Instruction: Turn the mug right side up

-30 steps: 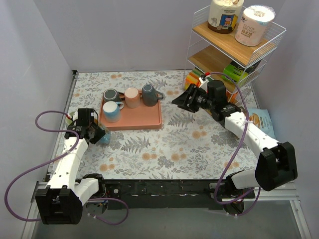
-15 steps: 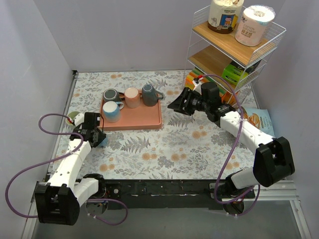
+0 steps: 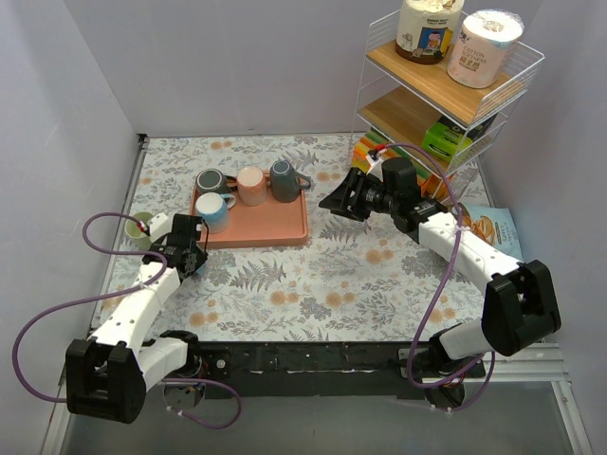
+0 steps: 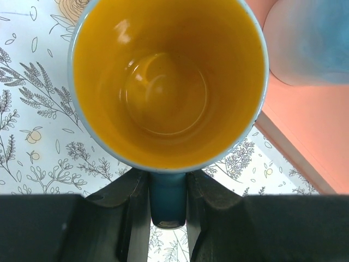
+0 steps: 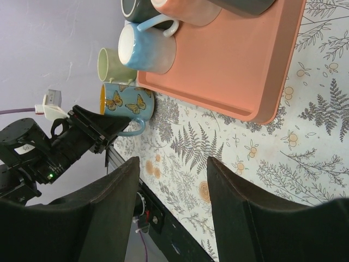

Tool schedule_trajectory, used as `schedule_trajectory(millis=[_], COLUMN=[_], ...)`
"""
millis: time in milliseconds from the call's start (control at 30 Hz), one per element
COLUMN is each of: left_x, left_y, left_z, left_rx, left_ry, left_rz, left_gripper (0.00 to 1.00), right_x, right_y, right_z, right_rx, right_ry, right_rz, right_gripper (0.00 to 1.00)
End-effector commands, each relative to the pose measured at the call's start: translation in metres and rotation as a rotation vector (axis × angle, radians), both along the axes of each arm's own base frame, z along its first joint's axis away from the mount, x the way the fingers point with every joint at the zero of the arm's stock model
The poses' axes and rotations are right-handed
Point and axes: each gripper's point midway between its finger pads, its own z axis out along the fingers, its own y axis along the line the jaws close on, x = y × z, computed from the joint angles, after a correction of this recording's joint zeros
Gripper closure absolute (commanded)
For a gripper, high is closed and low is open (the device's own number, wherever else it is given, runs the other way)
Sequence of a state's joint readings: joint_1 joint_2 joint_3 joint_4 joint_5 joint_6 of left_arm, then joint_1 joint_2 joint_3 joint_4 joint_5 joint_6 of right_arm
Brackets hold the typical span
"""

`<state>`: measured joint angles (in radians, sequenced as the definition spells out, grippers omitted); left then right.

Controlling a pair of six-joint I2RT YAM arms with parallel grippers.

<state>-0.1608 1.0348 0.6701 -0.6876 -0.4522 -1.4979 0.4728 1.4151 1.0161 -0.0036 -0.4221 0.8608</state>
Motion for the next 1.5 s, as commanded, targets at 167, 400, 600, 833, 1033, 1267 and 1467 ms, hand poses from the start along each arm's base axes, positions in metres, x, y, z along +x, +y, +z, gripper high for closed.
schedule_trajectory(millis=[167, 400, 600, 833, 1033, 1267, 1467], left_x=[-0.015, -0.015, -0.016, -0.022, -0.018, 0.032, 0.068], left_y=[-0.002, -0.004, -0.009, -0.014, -0.015, -0.067, -0.097], left_z=[-0.013, -0.004, 0.029, 0.079, 0.138, 0.181, 0.188], left_rx=[0.018, 0.011, -0.038, -0.102, -0.112, -0.247, -0.305], left_ry=[0.013, 0.001, -0.058, -0.161, -0.317, -0.427, -0.406], left_rz=[0.132, 0.151, 0.144, 0.113, 0.038, -0.189, -0.292], left_gripper=[0.57, 0.36, 0.05, 0.02, 0.02, 0.02, 0.02], right_x=[-0.001, -0.002, -0.001, 0.007, 0.018, 0.031, 0.063], right_y=[0.004, 0.002, 0.002, 0.006, 0.015, 0.045, 0.058], right_z=[0.015, 0.013, 0.015, 0.014, 0.023, 0.032, 0.015], right_rx=[0.046, 0.044, 0.042, 0.014, -0.006, -0.084, -0.298], right_ry=[-0.048, -0.048, -0.052, -0.069, -0.154, -0.302, -0.414], right_rz=[0.017, 0.012, 0.011, 0.030, 0.093, 0.192, 0.176], right_gripper=[0.40, 0.40, 0.40, 0.34, 0.32, 0.31, 0.31])
